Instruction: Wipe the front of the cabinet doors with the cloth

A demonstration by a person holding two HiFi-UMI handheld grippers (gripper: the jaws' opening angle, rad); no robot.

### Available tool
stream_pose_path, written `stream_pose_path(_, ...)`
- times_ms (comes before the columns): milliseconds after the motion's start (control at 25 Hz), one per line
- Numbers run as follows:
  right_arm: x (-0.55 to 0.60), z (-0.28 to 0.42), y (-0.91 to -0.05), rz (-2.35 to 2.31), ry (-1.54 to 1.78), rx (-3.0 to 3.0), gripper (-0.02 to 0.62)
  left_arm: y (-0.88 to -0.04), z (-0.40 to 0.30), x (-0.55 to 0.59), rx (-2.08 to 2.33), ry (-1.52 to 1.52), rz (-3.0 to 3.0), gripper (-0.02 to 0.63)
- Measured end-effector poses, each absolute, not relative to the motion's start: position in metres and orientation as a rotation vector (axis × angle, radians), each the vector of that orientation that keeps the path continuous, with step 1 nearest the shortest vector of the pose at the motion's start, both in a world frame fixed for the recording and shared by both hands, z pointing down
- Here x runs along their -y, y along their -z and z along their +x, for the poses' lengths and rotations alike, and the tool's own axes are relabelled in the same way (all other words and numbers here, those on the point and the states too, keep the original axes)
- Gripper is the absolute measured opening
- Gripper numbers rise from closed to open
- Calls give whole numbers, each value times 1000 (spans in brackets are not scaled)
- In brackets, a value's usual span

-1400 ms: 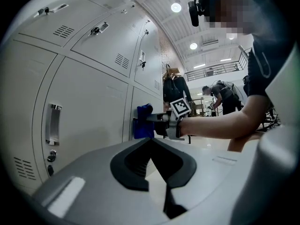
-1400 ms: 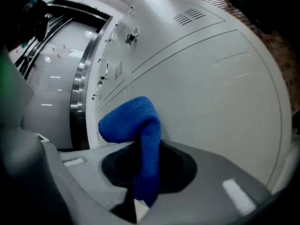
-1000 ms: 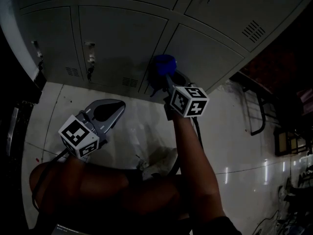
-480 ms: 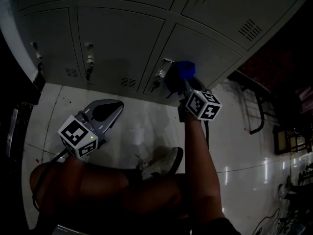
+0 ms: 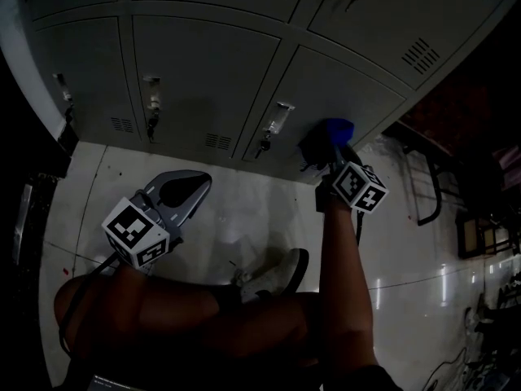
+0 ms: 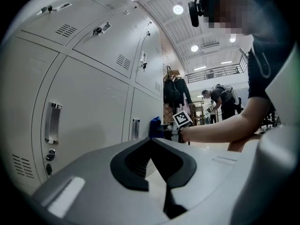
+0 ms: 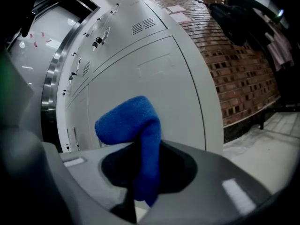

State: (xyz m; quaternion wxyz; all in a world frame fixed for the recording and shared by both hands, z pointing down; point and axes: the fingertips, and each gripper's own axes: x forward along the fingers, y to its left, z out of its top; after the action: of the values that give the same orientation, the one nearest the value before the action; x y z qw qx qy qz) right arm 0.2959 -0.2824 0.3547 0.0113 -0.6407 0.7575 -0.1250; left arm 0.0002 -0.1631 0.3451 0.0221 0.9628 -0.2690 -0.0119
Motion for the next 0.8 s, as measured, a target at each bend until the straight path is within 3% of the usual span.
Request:
stream_pose_path(440, 269, 363, -359, -2224, 375, -2130, 69, -340, -1, 164, 830, 62, 2984, 6)
stream_pose_path(800, 268, 367, -358, -2188, 401, -2101, 69, -342, -1, 166, 840, 52, 2987, 6)
